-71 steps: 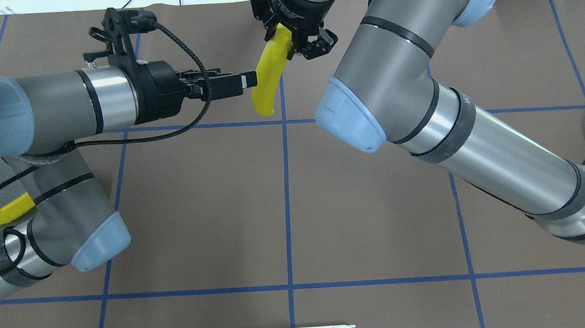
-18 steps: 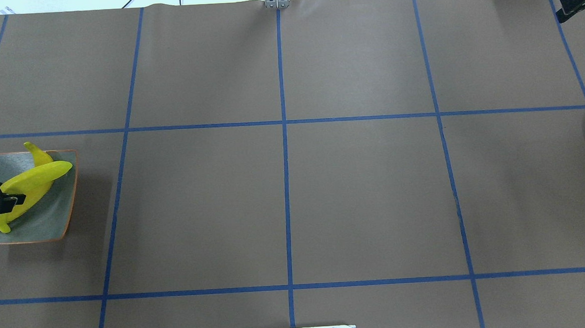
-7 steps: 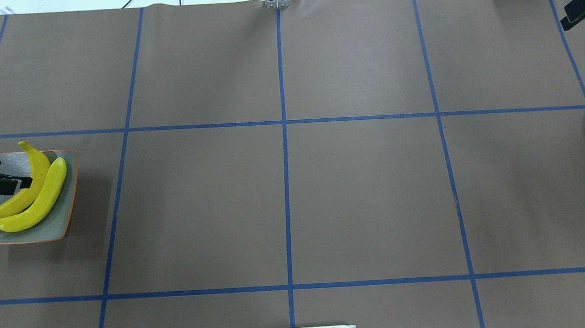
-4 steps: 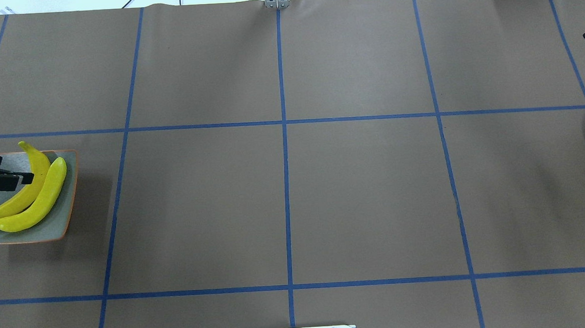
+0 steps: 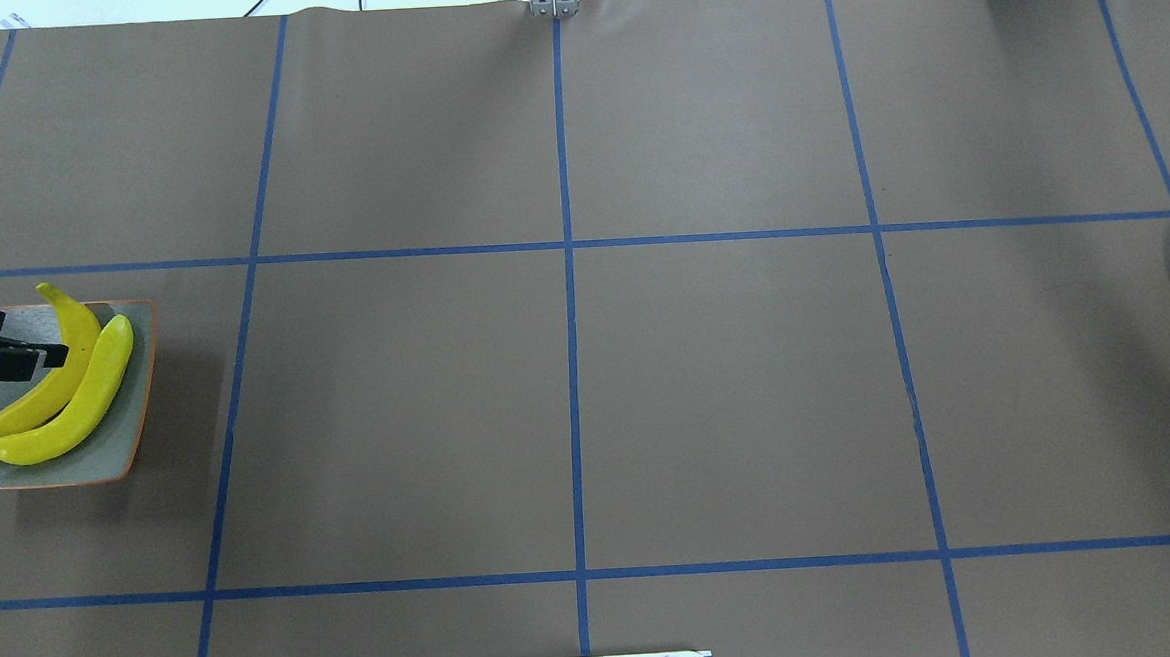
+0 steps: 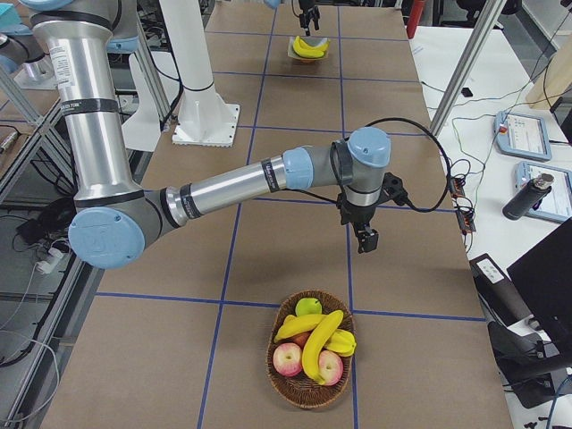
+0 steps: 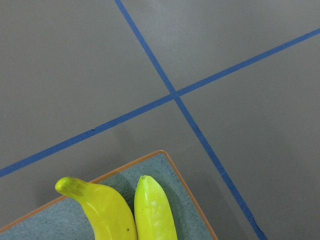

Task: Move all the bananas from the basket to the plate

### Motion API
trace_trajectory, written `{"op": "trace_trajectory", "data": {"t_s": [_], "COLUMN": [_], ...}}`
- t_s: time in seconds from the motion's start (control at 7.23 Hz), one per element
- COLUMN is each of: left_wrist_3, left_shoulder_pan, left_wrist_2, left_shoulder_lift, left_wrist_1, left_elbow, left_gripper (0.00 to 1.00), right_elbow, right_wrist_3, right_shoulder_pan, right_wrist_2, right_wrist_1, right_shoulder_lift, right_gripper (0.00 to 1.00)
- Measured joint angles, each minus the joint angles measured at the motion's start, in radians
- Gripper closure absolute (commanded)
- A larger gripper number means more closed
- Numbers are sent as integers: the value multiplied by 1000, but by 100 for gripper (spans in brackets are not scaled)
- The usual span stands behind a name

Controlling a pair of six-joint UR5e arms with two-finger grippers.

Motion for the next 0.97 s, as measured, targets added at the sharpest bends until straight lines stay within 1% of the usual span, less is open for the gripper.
{"op": "trace_trajectory", "data": {"t_s": [0.14,0.28,0.55,0.69,0.97], "left_wrist_3": [0,0,0,0,0], "left_shoulder_pan": [0,-2,-3,-3,-3], "left_wrist_2": [0,0,2,3,4], "left_shoulder_lift": [0,1,3,4,5], "left_wrist_1": [-3,-4,-6,-6,-7], "left_elbow": [0,0,0,0,0], "left_gripper": [0,0,0,0,0], "right_elbow": [-43,-111,-289,-347,-391], "right_wrist_3": [-71,-118,-152,-174,-239], "right_shoulder_pan": [11,17,25,28,32], "right_wrist_2": [13,31,81,91,94], "right_wrist_1": [23,99,324,389,430], "right_shoulder_lift": [-8,-21,-44,-56,-82], "right_gripper": [0,0,0,0,0]}}
